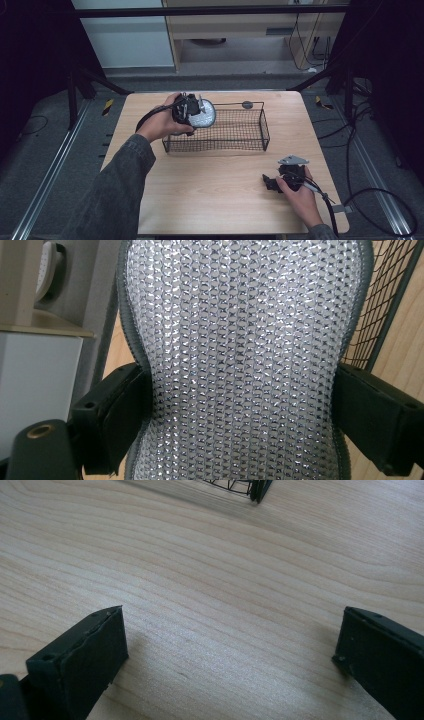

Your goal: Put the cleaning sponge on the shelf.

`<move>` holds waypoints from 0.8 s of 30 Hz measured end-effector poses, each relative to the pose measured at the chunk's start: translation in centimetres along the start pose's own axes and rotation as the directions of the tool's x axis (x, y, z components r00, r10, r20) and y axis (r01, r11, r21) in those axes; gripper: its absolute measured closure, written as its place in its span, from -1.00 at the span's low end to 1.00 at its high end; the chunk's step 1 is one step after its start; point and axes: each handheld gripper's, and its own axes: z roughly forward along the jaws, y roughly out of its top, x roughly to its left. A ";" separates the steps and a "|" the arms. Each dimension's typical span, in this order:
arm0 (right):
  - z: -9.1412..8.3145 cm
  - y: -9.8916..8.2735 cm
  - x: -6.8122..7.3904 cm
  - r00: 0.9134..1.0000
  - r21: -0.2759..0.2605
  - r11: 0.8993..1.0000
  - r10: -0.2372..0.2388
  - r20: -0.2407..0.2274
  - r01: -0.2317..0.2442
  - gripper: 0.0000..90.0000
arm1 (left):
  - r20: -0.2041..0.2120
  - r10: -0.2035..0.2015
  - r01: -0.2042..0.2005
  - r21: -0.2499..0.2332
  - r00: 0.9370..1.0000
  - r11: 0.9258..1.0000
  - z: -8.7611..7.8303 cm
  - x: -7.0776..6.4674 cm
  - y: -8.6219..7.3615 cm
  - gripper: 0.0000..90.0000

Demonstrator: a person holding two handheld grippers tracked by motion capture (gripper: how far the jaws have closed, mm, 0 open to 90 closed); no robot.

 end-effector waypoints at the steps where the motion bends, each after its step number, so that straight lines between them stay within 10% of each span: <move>1: 0.0 0.0 0.0 1.000 0.000 1.000 0.000 0.000 0.000 -0.99 | 0.000 0.000 0.000 0.000 1.000 1.000 0.0 0.0 0.0 -0.76; 24: 0.0 0.0 0.0 1.000 0.002 1.000 -0.004 0.001 0.004 -0.99 | -0.008 0.014 -0.014 0.003 1.000 1.000 0.9 0.1 -0.1 -0.77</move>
